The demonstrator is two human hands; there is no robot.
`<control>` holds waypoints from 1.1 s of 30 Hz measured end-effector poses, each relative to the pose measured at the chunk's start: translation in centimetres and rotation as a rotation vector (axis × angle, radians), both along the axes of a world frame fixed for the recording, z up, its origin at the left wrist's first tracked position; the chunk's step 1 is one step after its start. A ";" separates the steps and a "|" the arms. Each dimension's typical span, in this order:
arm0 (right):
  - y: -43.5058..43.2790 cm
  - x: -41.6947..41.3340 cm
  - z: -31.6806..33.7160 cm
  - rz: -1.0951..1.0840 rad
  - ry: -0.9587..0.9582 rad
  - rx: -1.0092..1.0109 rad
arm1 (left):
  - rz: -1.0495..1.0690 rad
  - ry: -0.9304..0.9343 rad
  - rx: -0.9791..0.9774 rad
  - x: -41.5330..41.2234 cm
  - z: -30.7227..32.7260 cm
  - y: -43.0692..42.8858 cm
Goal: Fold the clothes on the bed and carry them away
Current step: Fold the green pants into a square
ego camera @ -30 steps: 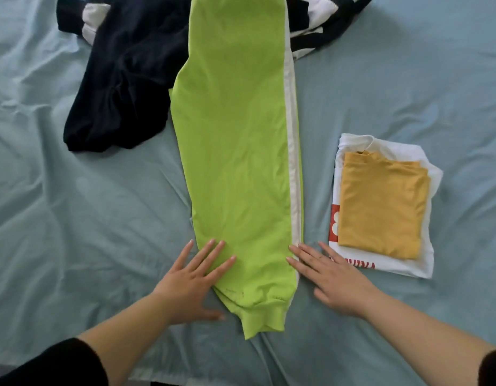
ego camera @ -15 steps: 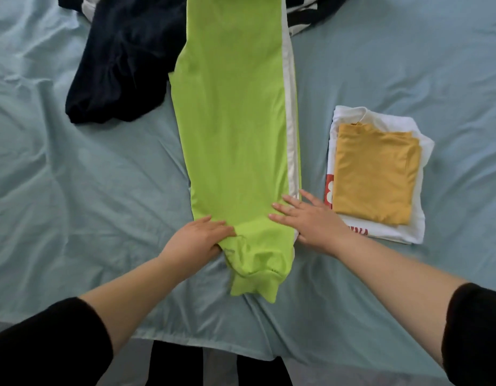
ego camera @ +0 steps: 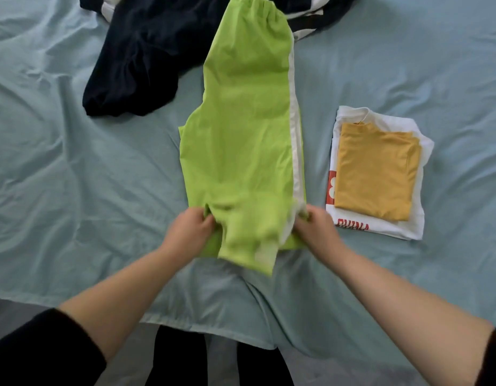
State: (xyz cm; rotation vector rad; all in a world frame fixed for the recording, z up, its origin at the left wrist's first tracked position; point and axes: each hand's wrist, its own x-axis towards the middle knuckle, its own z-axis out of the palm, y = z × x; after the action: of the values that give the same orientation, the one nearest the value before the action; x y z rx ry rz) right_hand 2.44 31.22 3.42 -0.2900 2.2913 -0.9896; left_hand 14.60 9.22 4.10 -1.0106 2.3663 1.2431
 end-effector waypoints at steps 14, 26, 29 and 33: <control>2.8 1.1 -2.4 -0.001 -0.351 0.085 | -0.141 -0.231 -0.003 4.1 -4.6 -0.4; 1.3 4.1 -3.3 -0.350 -0.433 0.002 | 0.062 -0.179 0.141 5.1 -4.8 1.5; 0.7 5.3 -4.1 -0.474 -0.333 0.078 | 0.121 -0.219 0.122 5.4 -5.1 2.2; -0.1 5.9 -3.6 -0.447 -0.064 0.178 | 0.156 -0.167 -0.200 4.5 -3.8 3.8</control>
State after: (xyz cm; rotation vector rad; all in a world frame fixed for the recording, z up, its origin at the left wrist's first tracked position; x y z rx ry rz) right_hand 8.38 31.10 -0.17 0.3384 2.4155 -0.9761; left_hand 19.11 13.07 0.30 -1.3283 2.3528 0.9424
